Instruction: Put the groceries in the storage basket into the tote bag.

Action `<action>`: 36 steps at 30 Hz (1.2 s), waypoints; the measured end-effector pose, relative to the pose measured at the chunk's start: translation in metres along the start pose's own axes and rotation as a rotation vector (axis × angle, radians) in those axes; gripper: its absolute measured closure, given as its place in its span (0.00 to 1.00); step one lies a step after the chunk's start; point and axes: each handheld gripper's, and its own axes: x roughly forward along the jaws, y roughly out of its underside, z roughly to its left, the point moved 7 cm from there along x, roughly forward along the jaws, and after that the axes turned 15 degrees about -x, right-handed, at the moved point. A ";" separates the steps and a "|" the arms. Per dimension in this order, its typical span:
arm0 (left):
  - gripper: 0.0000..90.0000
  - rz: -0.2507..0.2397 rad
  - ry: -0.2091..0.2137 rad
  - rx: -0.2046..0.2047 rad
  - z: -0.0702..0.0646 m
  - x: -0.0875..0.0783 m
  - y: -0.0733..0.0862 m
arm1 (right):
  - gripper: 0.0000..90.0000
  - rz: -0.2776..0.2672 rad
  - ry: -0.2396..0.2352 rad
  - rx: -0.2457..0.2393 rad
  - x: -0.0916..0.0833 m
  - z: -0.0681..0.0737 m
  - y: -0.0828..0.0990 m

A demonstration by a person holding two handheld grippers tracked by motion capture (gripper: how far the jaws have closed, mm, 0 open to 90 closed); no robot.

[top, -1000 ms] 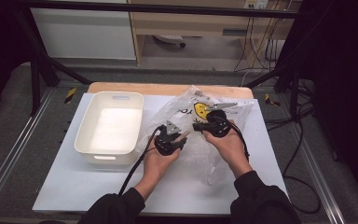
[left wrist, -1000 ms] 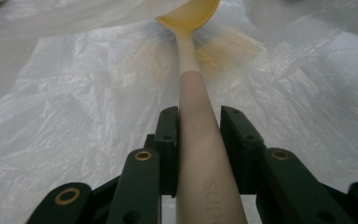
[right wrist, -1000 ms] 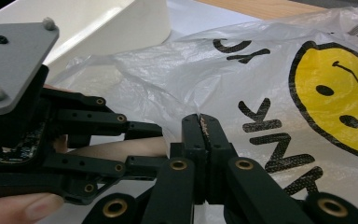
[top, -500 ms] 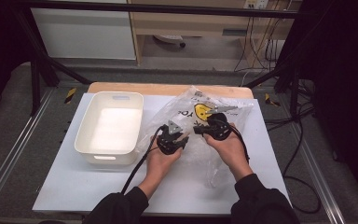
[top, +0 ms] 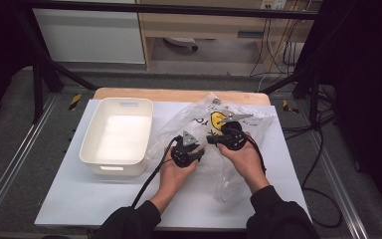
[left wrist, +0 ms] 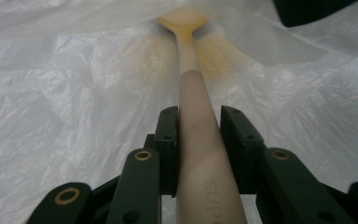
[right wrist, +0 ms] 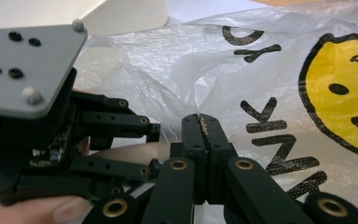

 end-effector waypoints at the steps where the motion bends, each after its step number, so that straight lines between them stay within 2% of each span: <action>1: 0.76 0.001 0.003 -0.001 0.000 0.001 0.001 | 1.00 0.000 0.000 0.000 0.000 0.000 0.000; 5: 0.76 0.008 0.011 -0.019 -0.002 0.004 0.004 | 1.00 0.004 0.001 -0.001 0.001 0.001 0.001; 8: 0.76 0.010 0.009 -0.010 -0.004 0.004 0.008 | 1.00 0.003 0.000 -0.001 0.002 0.000 0.001; 10: 0.76 0.009 0.016 -0.021 -0.005 0.005 0.011 | 1.00 0.004 -0.001 0.001 0.003 0.001 0.001; 15: 0.76 0.036 0.015 -0.031 -0.006 0.007 0.021 | 1.00 0.006 -0.003 0.002 0.003 0.001 0.002; 19: 0.76 0.047 0.019 -0.048 -0.006 0.007 0.022 | 1.00 0.008 -0.001 0.001 0.004 0.001 0.003; 26: 0.75 0.047 0.010 -0.049 -0.006 0.007 0.022 | 1.00 0.007 -0.004 0.003 0.004 0.001 0.004; 31: 0.61 0.042 0.021 -0.046 -0.007 0.005 0.022 | 1.00 0.006 -0.002 0.002 0.005 0.001 0.004; 34: 0.59 0.033 0.027 -0.025 -0.009 0.000 0.021 | 1.00 0.006 -0.002 0.002 0.004 0.001 0.004; 36: 0.57 0.024 0.033 -0.026 -0.009 -0.005 0.020 | 1.00 0.008 0.000 0.008 0.004 0.000 0.005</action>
